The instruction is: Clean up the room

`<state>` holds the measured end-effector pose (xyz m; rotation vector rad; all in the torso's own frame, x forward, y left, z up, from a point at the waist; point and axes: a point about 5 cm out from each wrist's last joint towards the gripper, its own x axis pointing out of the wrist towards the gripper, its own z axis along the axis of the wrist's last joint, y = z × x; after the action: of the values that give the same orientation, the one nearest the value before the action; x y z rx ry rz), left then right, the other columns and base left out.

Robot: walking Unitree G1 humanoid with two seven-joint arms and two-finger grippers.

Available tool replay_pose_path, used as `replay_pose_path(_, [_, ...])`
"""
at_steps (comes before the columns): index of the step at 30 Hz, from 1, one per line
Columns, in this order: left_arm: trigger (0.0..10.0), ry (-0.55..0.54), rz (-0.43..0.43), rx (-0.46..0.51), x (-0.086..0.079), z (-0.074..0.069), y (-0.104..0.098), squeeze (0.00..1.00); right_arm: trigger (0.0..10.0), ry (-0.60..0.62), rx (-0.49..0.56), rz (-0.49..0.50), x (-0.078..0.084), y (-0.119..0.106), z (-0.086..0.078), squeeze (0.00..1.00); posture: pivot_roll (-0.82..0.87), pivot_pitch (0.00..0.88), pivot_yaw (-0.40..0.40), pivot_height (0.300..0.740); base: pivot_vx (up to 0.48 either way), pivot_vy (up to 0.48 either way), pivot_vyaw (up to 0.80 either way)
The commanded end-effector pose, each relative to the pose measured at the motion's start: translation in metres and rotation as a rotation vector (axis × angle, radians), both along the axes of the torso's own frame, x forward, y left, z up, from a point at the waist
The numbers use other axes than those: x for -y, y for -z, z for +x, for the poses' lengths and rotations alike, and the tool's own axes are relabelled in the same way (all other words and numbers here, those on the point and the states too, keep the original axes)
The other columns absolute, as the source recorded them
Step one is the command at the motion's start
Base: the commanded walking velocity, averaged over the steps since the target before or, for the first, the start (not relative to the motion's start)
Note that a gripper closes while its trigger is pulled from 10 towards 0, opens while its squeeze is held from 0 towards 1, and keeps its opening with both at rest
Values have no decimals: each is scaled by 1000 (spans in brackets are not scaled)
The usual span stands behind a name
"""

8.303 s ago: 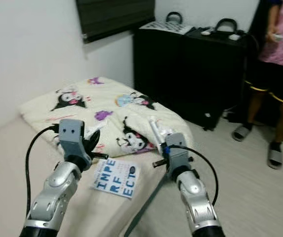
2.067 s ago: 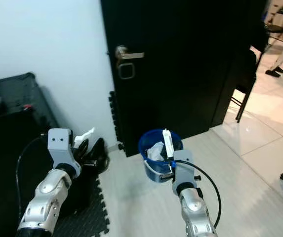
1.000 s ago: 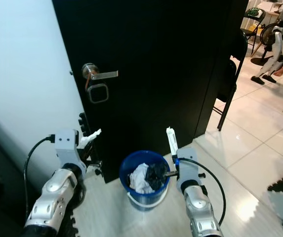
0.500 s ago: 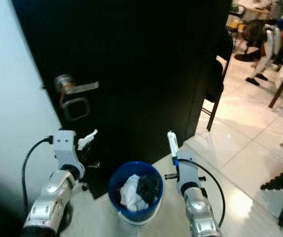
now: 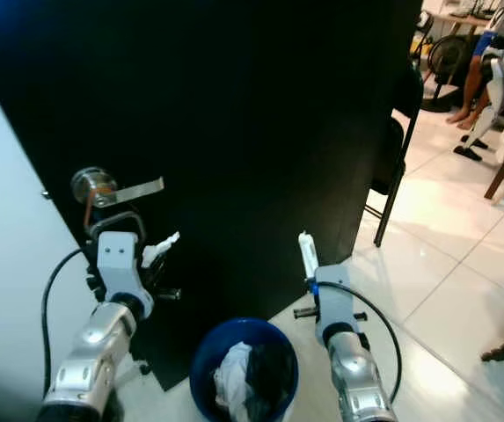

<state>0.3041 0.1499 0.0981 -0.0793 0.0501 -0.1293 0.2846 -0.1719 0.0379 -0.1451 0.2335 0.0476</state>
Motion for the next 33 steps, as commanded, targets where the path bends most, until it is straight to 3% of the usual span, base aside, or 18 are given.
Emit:
replay_pose_path(1, [10000,4,28,-44,-2,-3,9,0,10000,-10,0,11,-5,0,2,0,54,6,6,740,0,0,0])
replay_pose_path(11, [10000,25,58,-41,2,-3,9,0,10000,-39,-57,-18,-6,7,-1,0,55,12,2,740,0,0,0])
replay_pose_path(13, [10000,54,103,-60,5,-3,13,0,10000,-144,-127,-53,-14,15,-2,0,53,20,-6,740,0,0,0])
replay_pose_path(16, [10000,75,135,-70,7,-4,15,0,10000,-206,-166,-80,-19,20,-4,0,54,22,-10,740,0,0,0])
replay_pose_path(19, [10000,162,243,-111,11,-10,27,0,10000,-407,-267,-193,-40,33,-6,0,69,40,-34,740,0,0,0])
replay_pose_path(30, [10000,160,202,-150,9,-17,35,0,10000,-346,-223,-127,-49,26,3,0,78,47,-37,740,0,0,0])
replay_pose_path(33, [10000,196,243,-179,10,-23,43,0,10000,-340,-231,-114,-51,27,3,0,77,51,-34,730,0,0,0])
